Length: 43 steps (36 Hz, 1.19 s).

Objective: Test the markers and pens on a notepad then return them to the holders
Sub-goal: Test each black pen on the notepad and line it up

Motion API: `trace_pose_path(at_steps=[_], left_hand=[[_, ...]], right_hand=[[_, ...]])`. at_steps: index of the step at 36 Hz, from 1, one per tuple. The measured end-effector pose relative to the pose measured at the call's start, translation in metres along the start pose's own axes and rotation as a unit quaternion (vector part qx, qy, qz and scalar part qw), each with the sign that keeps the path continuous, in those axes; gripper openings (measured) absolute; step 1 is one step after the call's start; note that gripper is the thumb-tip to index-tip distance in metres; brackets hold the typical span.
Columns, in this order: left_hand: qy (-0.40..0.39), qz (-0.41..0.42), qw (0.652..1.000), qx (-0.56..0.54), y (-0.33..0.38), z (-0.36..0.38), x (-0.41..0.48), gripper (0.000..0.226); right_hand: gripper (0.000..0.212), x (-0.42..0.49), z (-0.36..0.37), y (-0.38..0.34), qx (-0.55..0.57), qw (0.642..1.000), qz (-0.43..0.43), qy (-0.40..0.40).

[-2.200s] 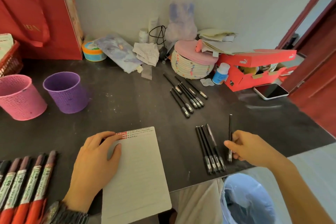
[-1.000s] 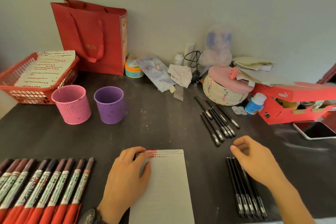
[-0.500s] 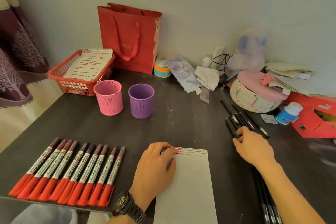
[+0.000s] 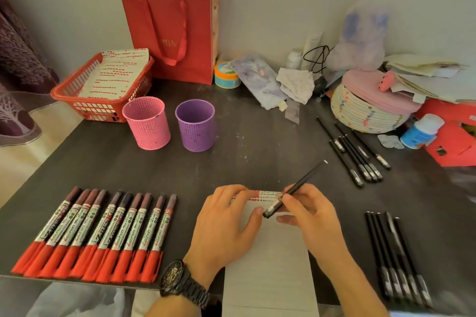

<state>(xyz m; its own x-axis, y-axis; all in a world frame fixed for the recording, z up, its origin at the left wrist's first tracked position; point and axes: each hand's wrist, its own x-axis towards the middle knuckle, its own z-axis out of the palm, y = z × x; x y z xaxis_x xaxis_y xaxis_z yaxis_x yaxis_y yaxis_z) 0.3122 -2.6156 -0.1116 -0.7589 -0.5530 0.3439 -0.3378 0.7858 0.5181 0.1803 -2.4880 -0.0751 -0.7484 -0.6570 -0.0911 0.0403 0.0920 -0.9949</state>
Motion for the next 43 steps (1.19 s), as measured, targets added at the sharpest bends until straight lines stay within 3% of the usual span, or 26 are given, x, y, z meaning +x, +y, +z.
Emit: trace_pose_path(at_steps=[6, 14, 20, 25, 29, 34, 39, 43], left_hand=[[-0.005, 0.085, 0.996, -0.016, 0.004, -0.001, -0.002, 0.036], [0.001, 0.163, 0.986, 0.038, 0.004, 0.003, -0.001, 0.029], [0.011, 0.112, 0.991, 0.077, 0.005, 0.004, -0.001, 0.025], [0.028, 0.133, 0.986, 0.091, 0.007, 0.003, -0.001, 0.043], [0.042, 0.100, 0.988, 0.106, 0.005, 0.001, -0.001, 0.056], [0.039, 0.100, 0.991, 0.078, 0.005, 0.003, -0.002, 0.047], [-0.007, 0.022, 0.998, 0.056, 0.002, 0.002, -0.003, 0.027], [-0.032, -0.015, 0.999, 0.039, 0.001, 0.004, -0.003, 0.041]], right_hand=[[0.026, -0.021, 0.015, 0.016, -0.051, 0.996, -0.070, -0.012], [0.011, -0.022, 0.007, 0.012, 0.022, 0.996, -0.078, -0.025], [0.018, -0.020, 0.009, 0.017, -0.029, 0.995, -0.094, -0.026], [0.012, -0.020, 0.008, 0.020, -0.011, 0.997, -0.077, -0.025], [0.017, -0.020, 0.007, 0.021, -0.001, 0.997, -0.078, -0.016], [0.014, -0.018, 0.003, 0.018, 0.071, 0.995, -0.073, -0.014], [0.018, -0.004, -0.011, 0.013, 0.141, 0.988, -0.032, 0.044], [0.017, 0.011, -0.017, 0.010, 0.105, 0.992, -0.033, 0.055]])
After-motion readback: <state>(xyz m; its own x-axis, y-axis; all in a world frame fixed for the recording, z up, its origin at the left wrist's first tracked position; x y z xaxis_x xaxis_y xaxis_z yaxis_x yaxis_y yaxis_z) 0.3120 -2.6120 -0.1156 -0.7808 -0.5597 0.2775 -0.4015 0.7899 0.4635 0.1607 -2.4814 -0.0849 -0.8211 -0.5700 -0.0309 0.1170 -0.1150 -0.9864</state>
